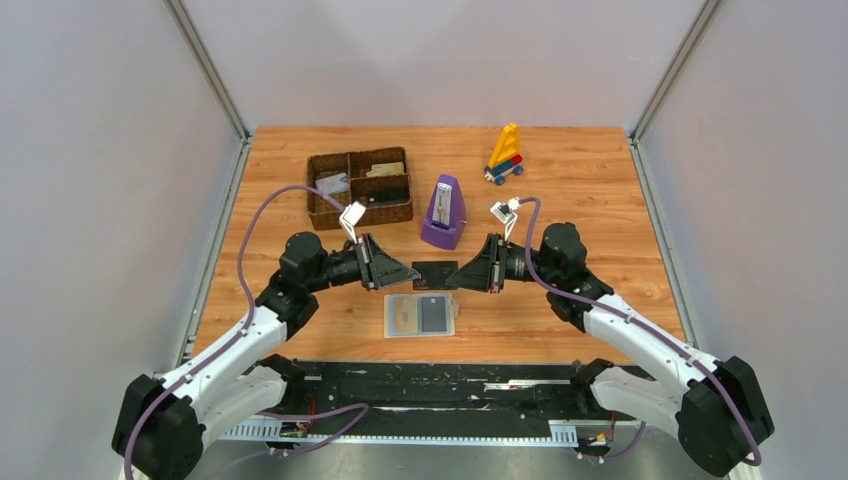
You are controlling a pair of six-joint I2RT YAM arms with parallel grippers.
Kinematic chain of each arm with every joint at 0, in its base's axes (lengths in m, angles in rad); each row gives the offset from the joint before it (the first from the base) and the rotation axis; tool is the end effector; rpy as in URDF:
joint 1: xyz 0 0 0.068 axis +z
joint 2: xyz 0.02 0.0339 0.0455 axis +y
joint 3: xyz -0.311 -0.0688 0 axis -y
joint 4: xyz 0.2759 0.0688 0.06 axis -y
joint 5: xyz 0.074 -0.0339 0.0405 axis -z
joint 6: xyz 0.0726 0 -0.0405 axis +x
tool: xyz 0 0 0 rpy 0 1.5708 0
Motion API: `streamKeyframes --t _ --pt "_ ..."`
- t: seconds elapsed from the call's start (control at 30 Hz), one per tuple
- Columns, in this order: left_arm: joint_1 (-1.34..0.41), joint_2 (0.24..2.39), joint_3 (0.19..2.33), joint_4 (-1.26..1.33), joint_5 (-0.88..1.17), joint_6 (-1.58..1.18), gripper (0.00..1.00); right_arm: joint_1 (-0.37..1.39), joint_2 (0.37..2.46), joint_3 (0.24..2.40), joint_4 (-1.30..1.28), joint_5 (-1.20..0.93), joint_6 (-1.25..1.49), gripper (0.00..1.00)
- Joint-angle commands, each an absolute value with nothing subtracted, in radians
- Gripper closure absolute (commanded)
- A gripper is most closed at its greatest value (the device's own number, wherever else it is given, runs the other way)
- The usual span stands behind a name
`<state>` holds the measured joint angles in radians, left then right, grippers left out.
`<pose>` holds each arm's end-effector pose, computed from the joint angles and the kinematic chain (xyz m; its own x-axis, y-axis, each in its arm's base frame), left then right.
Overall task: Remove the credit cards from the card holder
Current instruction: Place the credit card in the storage box.
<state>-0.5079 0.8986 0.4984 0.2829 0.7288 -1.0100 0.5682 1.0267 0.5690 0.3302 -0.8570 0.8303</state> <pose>0.1784 -0.1546 0.2896 -0.8510 -0.2493 -0.4622 0.4137 0.2238 -0.8825 0.1842 0.1827 0.2960 -0.7988 0.0634 -0.5982 -0.5849 0.1506 0.7970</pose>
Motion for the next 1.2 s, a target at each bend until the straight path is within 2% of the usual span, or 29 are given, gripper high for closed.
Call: streamKeyframes --t 0.0,0.07,0.1,0.13,0.17,0.27,0.33,0.4,0.5,0.53,0.83,1.03,1.17 --pt "-0.505 0.91 0.471 0.526 0.765 -1.138 0.71 0.559 1.016 0.56 0.398 -0.827 0.863 1.0" --pt "-0.505 0.92 0.464 0.552 0.767 -1.157 0.82 0.558 1.021 0.558 0.397 -0.825 0.863 1.0" --pt "-0.505 0.925 0.464 0.557 0.769 -1.163 0.92 0.558 1.023 0.558 0.397 -0.824 0.865 0.99" --pt "-0.505 0.927 0.465 0.556 0.768 -1.163 0.97 0.557 1.024 0.557 0.397 -0.823 0.866 0.98" --pt "-0.505 0.927 0.469 0.551 0.765 -1.161 1.0 0.556 1.025 0.556 0.394 -0.821 0.867 0.96" --pt "-0.504 0.924 0.483 0.501 0.758 -1.138 1.0 0.551 1.021 0.559 0.37 -0.817 0.863 0.87" --pt "-0.497 0.92 0.506 0.439 0.753 -1.102 1.0 0.55 1.006 0.566 0.328 -0.787 0.843 0.73" --pt "-0.485 0.916 0.533 0.378 0.753 -1.063 1.0 0.55 0.98 0.575 0.264 -0.732 0.813 0.54" --pt "-0.455 0.915 0.584 0.289 0.758 -1.003 1.0 0.549 0.924 0.587 0.16 -0.624 0.766 0.11" --pt "-0.434 0.916 0.595 0.24 0.758 -0.989 1.0 0.549 0.898 0.585 0.144 -0.604 0.751 0.01" --pt "-0.219 1.051 0.867 -0.189 0.732 -0.739 1.0 0.55 0.8 0.59 0.033 -0.525 0.675 0.0" --pt "-0.117 1.307 1.136 -0.353 0.623 -0.595 1.0 0.549 0.771 0.619 0.004 -0.513 0.635 0.0" --pt "-0.105 1.508 1.313 -0.36 0.606 -0.564 1.0 0.549 0.76 0.623 -0.034 -0.488 0.623 0.0"
